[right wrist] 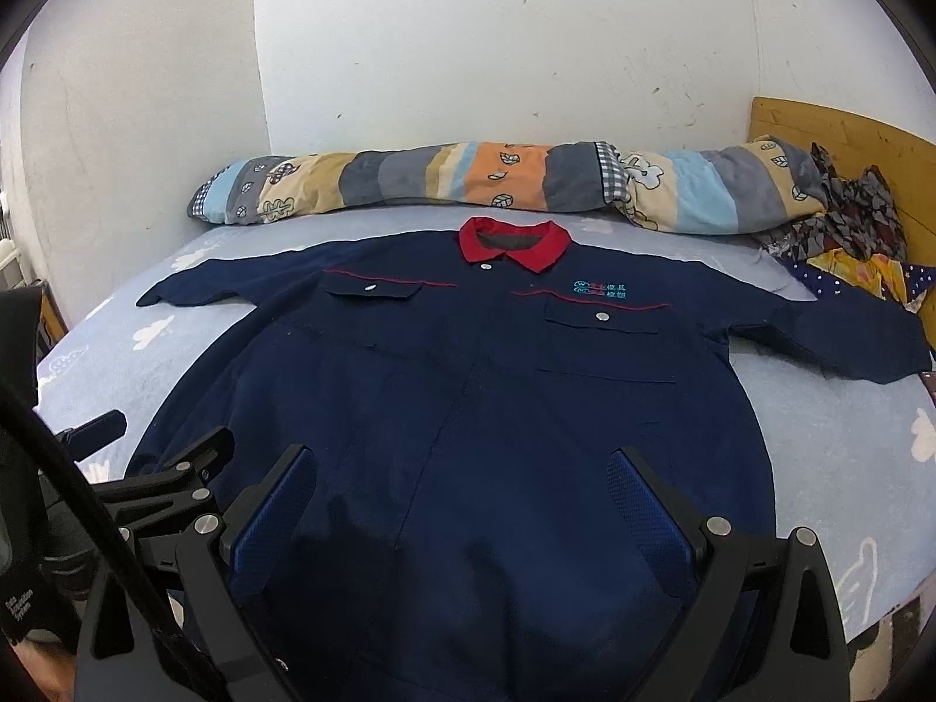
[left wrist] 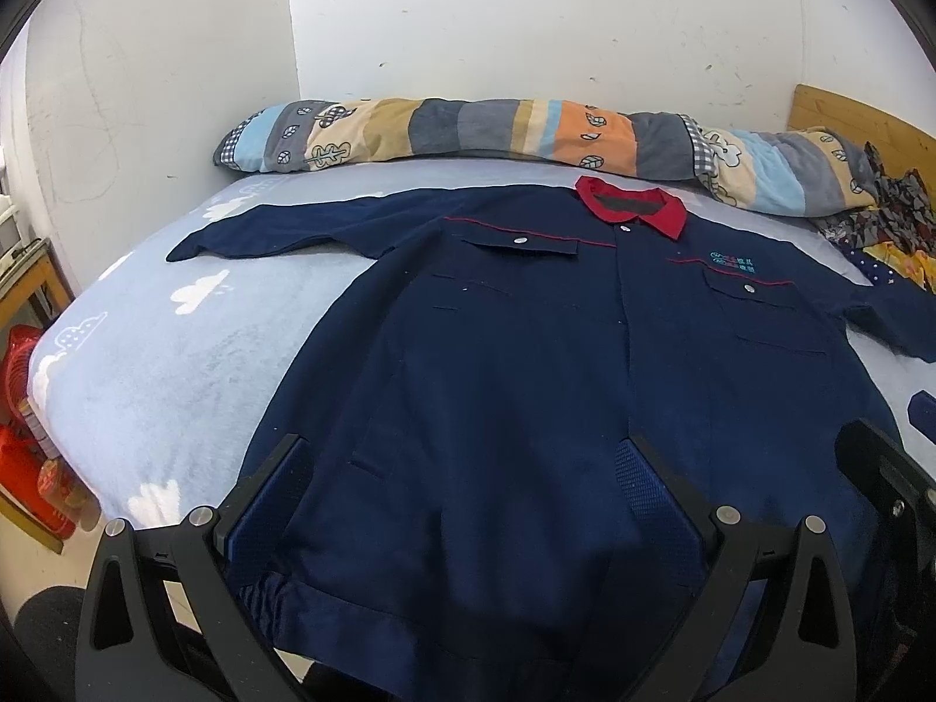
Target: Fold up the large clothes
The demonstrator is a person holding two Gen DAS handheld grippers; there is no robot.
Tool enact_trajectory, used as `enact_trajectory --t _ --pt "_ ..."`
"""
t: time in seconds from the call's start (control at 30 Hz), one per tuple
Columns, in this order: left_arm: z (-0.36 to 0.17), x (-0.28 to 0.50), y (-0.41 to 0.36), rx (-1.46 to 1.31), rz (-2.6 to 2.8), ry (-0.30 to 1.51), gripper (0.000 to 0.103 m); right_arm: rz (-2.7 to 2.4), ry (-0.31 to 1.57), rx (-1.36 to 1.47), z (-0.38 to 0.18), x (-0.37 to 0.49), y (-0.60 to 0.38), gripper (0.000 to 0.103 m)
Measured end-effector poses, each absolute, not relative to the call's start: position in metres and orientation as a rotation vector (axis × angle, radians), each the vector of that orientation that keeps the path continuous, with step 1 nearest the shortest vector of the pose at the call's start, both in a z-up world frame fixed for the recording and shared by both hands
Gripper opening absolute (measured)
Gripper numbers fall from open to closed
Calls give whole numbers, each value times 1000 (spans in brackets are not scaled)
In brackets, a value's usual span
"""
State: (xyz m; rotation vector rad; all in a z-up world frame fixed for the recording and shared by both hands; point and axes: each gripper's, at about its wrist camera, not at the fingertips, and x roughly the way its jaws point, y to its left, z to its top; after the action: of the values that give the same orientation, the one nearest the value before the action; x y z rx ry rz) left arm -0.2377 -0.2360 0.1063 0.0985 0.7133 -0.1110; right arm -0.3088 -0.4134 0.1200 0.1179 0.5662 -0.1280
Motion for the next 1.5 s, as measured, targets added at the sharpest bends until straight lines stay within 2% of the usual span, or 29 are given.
enact_trajectory --t 0.67,1.0,1.4,1.5 --pt "123 -248 -236 84 -79 630 103 -135 529 227 131 -303 -426 101" --pt "138 -259 -226 90 -37 583 103 -138 512 182 133 -304 -416 101" --pt "178 -282 -235 113 -84 568 103 -127 488 158 143 -311 -413 101" --pt "191 -285 -234 115 -95 518 103 -132 493 182 143 -310 -416 101"
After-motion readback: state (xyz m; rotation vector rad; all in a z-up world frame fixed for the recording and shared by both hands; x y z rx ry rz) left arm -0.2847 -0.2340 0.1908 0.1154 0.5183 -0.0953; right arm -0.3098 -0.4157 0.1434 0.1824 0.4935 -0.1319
